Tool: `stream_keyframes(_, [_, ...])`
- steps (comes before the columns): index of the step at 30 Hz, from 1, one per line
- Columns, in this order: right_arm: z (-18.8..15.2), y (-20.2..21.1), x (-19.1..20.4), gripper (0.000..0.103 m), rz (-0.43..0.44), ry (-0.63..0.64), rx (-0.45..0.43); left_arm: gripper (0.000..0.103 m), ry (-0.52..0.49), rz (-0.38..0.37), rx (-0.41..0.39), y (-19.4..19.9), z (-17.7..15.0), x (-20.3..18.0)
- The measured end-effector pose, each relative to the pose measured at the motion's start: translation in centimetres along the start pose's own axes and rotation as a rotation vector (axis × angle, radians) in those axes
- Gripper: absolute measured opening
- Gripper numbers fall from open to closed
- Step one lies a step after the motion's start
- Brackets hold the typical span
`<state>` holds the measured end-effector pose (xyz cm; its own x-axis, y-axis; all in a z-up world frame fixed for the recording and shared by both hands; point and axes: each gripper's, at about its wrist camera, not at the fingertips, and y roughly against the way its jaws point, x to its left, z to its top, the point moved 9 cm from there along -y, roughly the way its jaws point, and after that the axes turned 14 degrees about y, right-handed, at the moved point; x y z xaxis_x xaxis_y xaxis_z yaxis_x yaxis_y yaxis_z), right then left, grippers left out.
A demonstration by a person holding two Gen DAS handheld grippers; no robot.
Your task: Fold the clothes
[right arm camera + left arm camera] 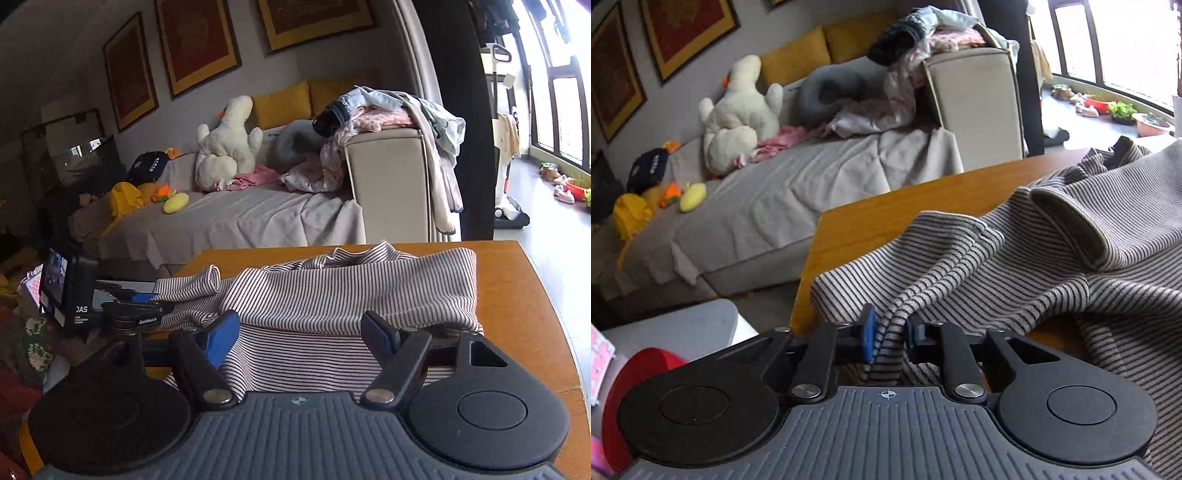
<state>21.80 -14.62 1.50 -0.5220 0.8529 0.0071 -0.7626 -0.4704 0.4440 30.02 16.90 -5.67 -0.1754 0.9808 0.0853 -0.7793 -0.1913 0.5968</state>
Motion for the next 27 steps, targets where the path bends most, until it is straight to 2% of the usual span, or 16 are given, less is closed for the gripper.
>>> stream_keyframes(5, [1.3, -0.7, 0.3, 0.074, 0.039, -0.052, 0.003, 0.009, 0.046, -0.07, -0.069, 2.5, 1.8, 0.1])
stream_keyframes(8, [3.1, -1.7, 0.6, 0.074, 0.13, -0.137, 0.002, 0.009, 0.054, -0.149, -0.139, 5.7, 3.0, -0.9])
stream_keyframes(12, [6.6, -4.4, 2.2, 0.074, 0.332, -0.26, 0.0, 0.009, 0.032, -0.238, -0.222, 9.9, 3.9, -2.9])
stream_keyframes(15, [7.4, -7.2, 2.7, 0.074, 0.4, -0.376, 0.015, 0.01, 0.016, -0.29, -0.236, 11.6, 4.2, -4.6])
stream_keyframes(16, [7.5, -8.2, 2.8, 0.073, 0.399, -0.386, 0.022, 0.009, 0.01, -0.304, -0.237, 11.9, 4.2, -5.1])
stream_keyframes(18, [7.5, -9.8, 3.4, 0.046, 0.42, -0.367, 0.053, 0.01, -0.002, -0.324, -0.231, 12.2, 4.1, -6.1])
stream_keyframes(19, [7.5, -10.6, 3.8, 0.017, 0.435, -0.351, 0.074, 0.01, -0.001, -0.332, -0.227, 12.1, 4.2, -6.6])
stream_keyframes(20, [7.8, -10.5, 3.7, 0.008, 0.42, -0.318, 0.068, 0.01, 0.007, -0.341, -0.222, 12.0, 4.3, -6.9])
stream_keyframes(21, [8.2, -10.3, 3.5, 0.008, 0.404, -0.284, 0.061, 0.011, 0.015, -0.35, -0.216, 11.8, 4.4, -7.1])
stream_keyframes(22, [8.5, -10.1, 3.4, 0.008, 0.387, -0.25, 0.053, 0.016, 0.035, -0.367, -0.207, 11.7, 4.5, -7.3])
stream_keyframes(24, [9.9, -8.4, 1.4, 0.008, 0.307, -0.165, 0.002, 0.034, 0.099, -0.432, -0.177, 11.4, 4.8, -7.4])
stream_keyframes(25, [10.6, -7.5, 0.4, 0.008, 0.266, -0.122, -0.024, 0.051, 0.131, -0.468, -0.156, 11.2, 5.0, -7.4])
stream_keyframes(26, [11.0, -6.8, -1.0, 0.008, 0.215, -0.089, -0.036, 0.063, 0.154, -0.49, -0.139, 11.0, 5.1, -7.5])
stream_keyframes(27, [11.2, -6.2, -2.3, 0.008, 0.162, -0.054, -0.041, 0.067, 0.17, -0.504, -0.126, 10.7, 5.2, -7.5])
